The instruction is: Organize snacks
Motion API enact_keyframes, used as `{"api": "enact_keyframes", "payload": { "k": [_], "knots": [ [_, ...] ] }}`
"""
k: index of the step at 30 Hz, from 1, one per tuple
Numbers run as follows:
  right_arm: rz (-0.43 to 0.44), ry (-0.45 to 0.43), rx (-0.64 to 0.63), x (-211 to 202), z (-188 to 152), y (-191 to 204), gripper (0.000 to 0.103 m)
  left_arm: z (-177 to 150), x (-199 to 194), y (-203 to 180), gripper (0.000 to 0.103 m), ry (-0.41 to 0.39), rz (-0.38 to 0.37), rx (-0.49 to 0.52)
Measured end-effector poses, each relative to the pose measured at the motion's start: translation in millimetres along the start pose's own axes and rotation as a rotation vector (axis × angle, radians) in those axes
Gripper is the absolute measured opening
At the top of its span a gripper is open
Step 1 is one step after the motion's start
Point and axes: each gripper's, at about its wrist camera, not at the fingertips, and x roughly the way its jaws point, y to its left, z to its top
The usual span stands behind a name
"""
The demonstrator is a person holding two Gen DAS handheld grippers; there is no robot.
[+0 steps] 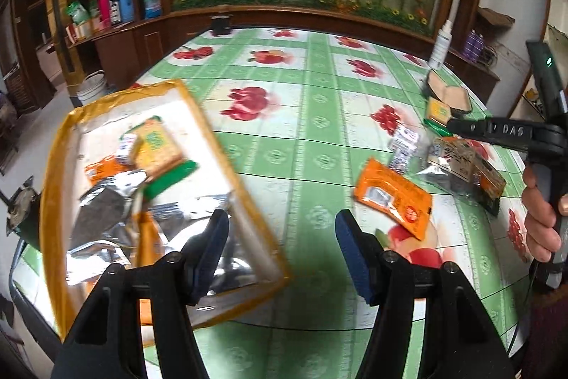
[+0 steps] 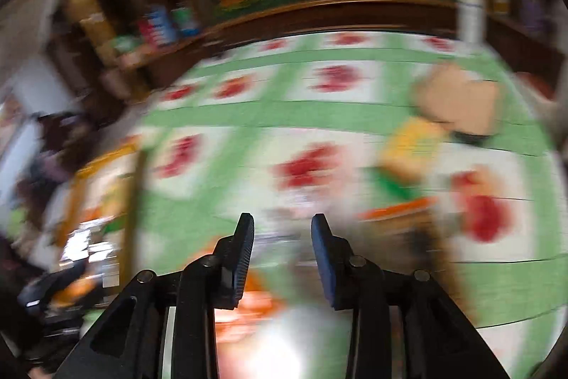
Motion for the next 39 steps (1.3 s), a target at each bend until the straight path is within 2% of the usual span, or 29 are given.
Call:
{"api": "enact_keyframes", "payload": {
  "k": [4,7,9,11,15,18,20,22,23,25,28,32,36,38,39],
  "knots": [
    [0.050,0.100,-0.003,10,-13,-20,0.042,-1,5,-10,0.062,0.019,-0.023,0.014],
    [0.189,0.191,-0.062,10,-27,-10,0.048,-1,7,-15,0.062,0.028,-0.025,0.024],
    [0.166,0.152,-0.087,3,-28,-6,0.048,0,7,-18,0.062,0.029,-0.029,0.024],
    [0.085,0.114,-0.117,-1,-26,-4,0.058,0,7,-20,0.062,0.030,-0.035,0.023],
    [0.148,0.159,-0.046,7,-31,-4,0.061,2,7,-21,0.062,0.029,-0.034,0.022],
    [0.148,0.169,-0.114,7,-39,15,0.066,3,7,-18,0.063,0.028,-0.032,0.009],
    [0.103,0.182,-0.180,11,-48,31,0.069,3,6,-16,0.065,0.029,-0.033,0.001],
    [0.052,0.191,-0.244,19,-59,44,0.070,5,7,-14,0.069,0.033,-0.044,-0.011],
    [-0.008,0.196,-0.286,24,-64,50,0.068,5,7,-14,0.069,0.040,-0.059,-0.020],
    [-0.032,0.171,-0.294,24,-69,47,0.059,7,9,-15,0.069,0.053,-0.082,-0.027],
    [-0.046,0.155,-0.236,20,-62,31,0.051,11,16,-23,0.070,0.083,-0.131,-0.039],
    [-0.043,0.120,-0.091,10,-44,-1,0.050,18,33,-37,0.078,0.144,-0.201,-0.079],
    [-0.045,0.103,-0.027,6,-34,-12,0.050,20,62,-52,0.078,0.249,-0.248,-0.134],
    [-0.041,0.098,-0.014,4,-31,-15,0.050,21,75,-58,0.078,0.276,-0.221,-0.147],
    [-0.041,0.093,-0.009,2,-31,-16,0.050,24,77,-63,0.082,0.256,-0.188,-0.138]
  ]
}}
